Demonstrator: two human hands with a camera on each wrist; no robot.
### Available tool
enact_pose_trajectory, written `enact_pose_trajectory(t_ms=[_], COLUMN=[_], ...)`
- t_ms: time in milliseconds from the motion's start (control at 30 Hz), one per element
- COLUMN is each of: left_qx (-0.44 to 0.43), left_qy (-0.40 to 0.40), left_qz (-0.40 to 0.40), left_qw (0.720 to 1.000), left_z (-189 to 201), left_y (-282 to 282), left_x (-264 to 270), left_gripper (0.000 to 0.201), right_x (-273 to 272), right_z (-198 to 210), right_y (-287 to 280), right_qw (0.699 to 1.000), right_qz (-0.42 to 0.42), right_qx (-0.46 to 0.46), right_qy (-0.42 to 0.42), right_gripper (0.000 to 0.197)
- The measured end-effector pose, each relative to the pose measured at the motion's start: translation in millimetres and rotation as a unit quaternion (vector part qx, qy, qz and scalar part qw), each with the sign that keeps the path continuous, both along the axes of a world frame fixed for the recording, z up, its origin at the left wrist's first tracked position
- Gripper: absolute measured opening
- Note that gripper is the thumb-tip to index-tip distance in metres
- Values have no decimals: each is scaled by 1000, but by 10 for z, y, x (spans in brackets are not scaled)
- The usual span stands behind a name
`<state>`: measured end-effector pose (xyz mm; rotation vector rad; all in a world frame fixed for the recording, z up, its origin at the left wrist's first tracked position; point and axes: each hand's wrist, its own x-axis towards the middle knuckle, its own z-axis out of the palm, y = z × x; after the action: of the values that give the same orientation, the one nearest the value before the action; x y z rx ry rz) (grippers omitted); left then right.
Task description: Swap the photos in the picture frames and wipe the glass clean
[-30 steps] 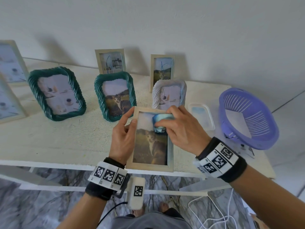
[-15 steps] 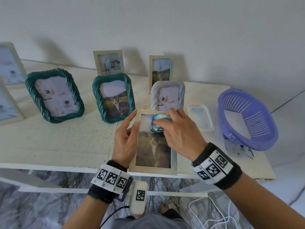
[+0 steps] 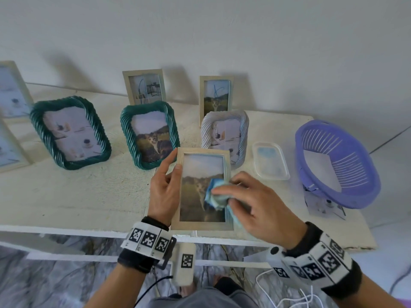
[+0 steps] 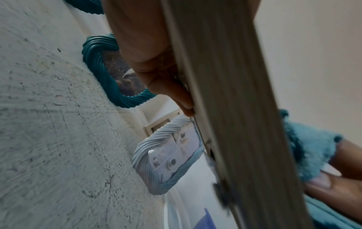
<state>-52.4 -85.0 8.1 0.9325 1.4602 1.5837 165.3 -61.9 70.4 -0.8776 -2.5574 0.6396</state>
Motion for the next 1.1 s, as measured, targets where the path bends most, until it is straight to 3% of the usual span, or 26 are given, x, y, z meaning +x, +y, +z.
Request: enact_pose_trajectory(t_ms=[100,267,333,400,567,700,967,1100], left_qx=[-15,-33,-37,-37,-37,-47,-54,-59], left_qy=[-3,3,3,3,10,10,2,8], left_qz=[11,34,38,40,51,52,54,59], left_qw=[1000,999,999,999,998,998,997,996], left_z=[-19,-43,-33,-41,-82,-76,-58,-65], left_y=[31,91,128,167,235,252,226,215], left_x=[-13,-8,29,60,111,143,165,157], left_gripper=[33,38,38,38,36,38,40,39], right_x=[225,456,531,582,623,657,582,576], right_z=[-54,-293,-426,-527,-745,-834,-976,-1007], right_y=[251,705,868,1028,1483,1766,1839,1854], right_qw=[991,954,925,917,896,889,925,928], right_qz=[-76,-180,-230,-265,-323,-362,-364,-348], right_qx=[-31,-173,-204,-192,-234,-261,-66,-45], right_qy=[107,167,221,227,196,106,-84,-123], right_gripper=[28,11,21,29,45,55,34,26])
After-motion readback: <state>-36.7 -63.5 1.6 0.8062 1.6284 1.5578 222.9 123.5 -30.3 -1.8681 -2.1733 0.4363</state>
